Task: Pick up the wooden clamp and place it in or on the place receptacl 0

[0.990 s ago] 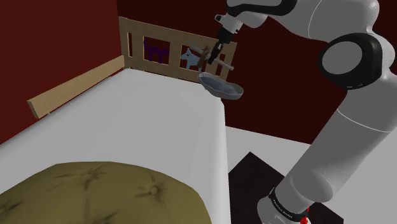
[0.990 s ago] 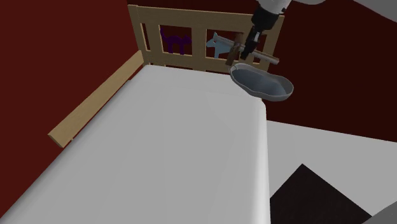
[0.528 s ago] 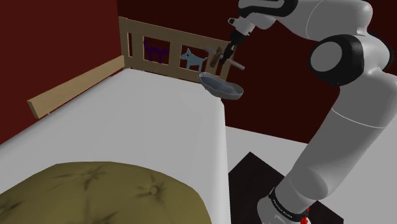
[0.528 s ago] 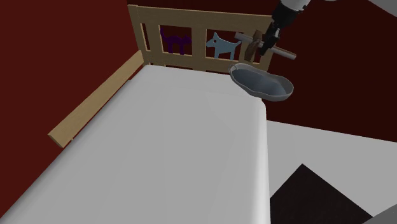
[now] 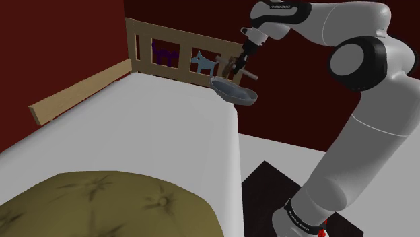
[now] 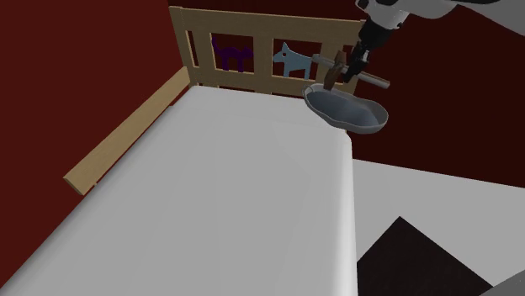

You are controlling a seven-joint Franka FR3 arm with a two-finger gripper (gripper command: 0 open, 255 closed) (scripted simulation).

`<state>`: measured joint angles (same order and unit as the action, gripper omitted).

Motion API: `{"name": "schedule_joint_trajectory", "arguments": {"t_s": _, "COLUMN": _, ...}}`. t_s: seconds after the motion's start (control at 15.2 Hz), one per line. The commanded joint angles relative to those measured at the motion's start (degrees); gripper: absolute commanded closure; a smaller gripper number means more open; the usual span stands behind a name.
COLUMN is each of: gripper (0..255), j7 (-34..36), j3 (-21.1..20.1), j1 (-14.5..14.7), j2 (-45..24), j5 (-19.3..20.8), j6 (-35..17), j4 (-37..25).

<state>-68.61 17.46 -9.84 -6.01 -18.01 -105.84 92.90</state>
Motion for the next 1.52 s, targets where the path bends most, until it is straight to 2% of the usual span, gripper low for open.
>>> {"name": "schedule_joint_trajectory", "arguments": {"t_s": 0.0, "gripper": 255, "j7": -0.4, "j3": 0.0, "j1": 0.0, "j2": 0.0, "j5": -0.1, "j6": -1.5, "j4": 1.5}}
{"name": "schedule_joint_trajectory", "arguments": {"t_s": 0.26, "gripper": 255, "j7": -1.4, "j3": -0.1, "j1": 0.2, "j2": 0.0, "j5": -0.5, "j6": -4.9, "j4": 5.1}}
{"name": "schedule_joint_trajectory", "arguments": {"t_s": 0.79, "gripper": 255, "j7": -1.4, "j3": -0.1, "j1": 0.2, "j2": 0.0, "j5": -0.5, "j6": -4.9, "j4": 5.1}}
{"name": "schedule_joint_trajectory", "arguments": {"t_s": 0.86, "gripper": 0, "j7": -1.4, "j3": -0.1, "j1": 0.2, "j2": 0.0, "j5": -0.5, "j6": -4.9, "j4": 5.1}}
{"name": "schedule_joint_trajectory", "arguments": {"t_s": 1.19, "gripper": 0, "j7": -1.4, "j3": -0.1, "j1": 0.2, "j2": 0.0, "j5": -0.5, "j6": -4.9, "j4": 5.1}}
{"name": "schedule_joint_trajectory", "arguments": {"t_s": 1.45, "gripper": 0, "j7": -0.8, "j3": 0.6, "j1": -0.7, "j2": 1.1, "j5": 0.2, "j6": 1.8, "j4": -0.5}}
